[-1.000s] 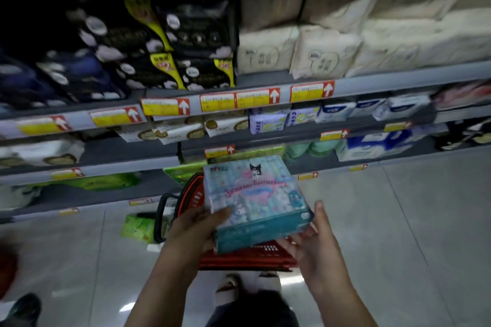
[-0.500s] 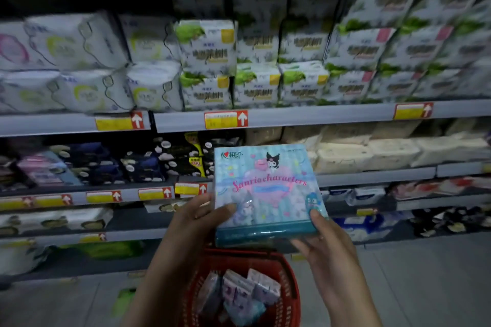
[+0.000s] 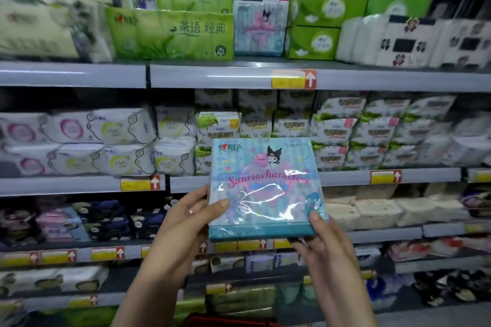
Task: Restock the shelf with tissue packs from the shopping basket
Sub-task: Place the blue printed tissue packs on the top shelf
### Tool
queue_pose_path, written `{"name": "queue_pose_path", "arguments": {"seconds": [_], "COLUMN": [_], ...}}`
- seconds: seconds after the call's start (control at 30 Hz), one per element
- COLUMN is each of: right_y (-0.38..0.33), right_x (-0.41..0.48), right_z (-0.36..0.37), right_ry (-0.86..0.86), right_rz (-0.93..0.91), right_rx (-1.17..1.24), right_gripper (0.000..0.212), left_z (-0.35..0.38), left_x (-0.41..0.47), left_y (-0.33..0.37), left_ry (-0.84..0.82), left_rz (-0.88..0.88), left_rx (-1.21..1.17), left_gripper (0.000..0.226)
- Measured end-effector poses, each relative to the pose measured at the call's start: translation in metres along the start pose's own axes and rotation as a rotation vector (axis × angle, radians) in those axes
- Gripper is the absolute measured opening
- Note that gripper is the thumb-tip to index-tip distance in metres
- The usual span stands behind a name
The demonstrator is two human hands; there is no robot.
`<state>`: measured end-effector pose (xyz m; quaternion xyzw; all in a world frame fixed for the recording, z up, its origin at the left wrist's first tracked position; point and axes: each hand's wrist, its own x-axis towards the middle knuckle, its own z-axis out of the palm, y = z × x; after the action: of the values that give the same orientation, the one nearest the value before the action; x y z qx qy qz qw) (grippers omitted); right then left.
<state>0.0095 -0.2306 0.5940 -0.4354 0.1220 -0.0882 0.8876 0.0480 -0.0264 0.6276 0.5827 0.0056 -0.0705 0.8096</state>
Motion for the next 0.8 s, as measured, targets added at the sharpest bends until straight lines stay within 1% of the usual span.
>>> {"name": "queue_pose_path", "arguments": {"seconds": [0.03, 0.07, 0.13, 0.23, 0.3, 0.33, 0.47, 0.6, 0.73, 0.8], "right_y": [-0.004, -0.006, -0.010, -0.013, -0.016, -0.017, -0.023, -0.026, -0.030, -0.030], "right_x": [0.000, -0.001, 0.000, 0.002, 0.004, 0.005, 0.004, 0.004, 0.001, 0.000], "right_z": [0.004, 0.008, 0.013, 0.016, 0.018, 0.020, 0.028, 0.026, 0.025, 0.026], "right_ry": [-0.023, -0.038, -0.047, -0.067, -0.086, -0.092, -0.109, -0.114, -0.130, -0.115], "right_rz": [-0.021, -0.043, -0.074, -0.094, -0.091, -0.099, -0.152, -0.163, -0.159, -0.153], "right_rx": [0.006, 0.012, 0.017, 0.032, 0.056, 0.068, 0.071, 0.053, 0.057, 0.063], "right_gripper": [0.057, 0.062, 0.083, 0.105, 0.111, 0.113, 0.115, 0.117, 0.114, 0.113], "left_z": [0.002, 0.004, 0.004, 0.006, 0.010, 0.012, 0.017, 0.019, 0.022, 0.022], "left_x": [0.000, 0.000, 0.001, 0.001, 0.001, 0.001, 0.000, 0.001, 0.000, -0.001], "left_y": [0.004, 0.007, 0.011, 0.018, 0.025, 0.028, 0.037, 0.037, 0.036, 0.036], "left_ry": [-0.006, -0.010, -0.017, -0.010, -0.010, -0.014, -0.026, -0.034, -0.023, -0.018], "left_rz": [0.009, 0.010, 0.003, -0.005, 0.017, 0.030, 0.054, 0.066, 0.056, 0.045], "left_rx": [-0.002, -0.006, -0.034, -0.073, -0.073, -0.063, -0.052, -0.036, -0.043, -0.036], "left_gripper": [0.048, 0.049, 0.057, 0.087, 0.106, 0.110, 0.088, 0.085, 0.065, 0.068]}}
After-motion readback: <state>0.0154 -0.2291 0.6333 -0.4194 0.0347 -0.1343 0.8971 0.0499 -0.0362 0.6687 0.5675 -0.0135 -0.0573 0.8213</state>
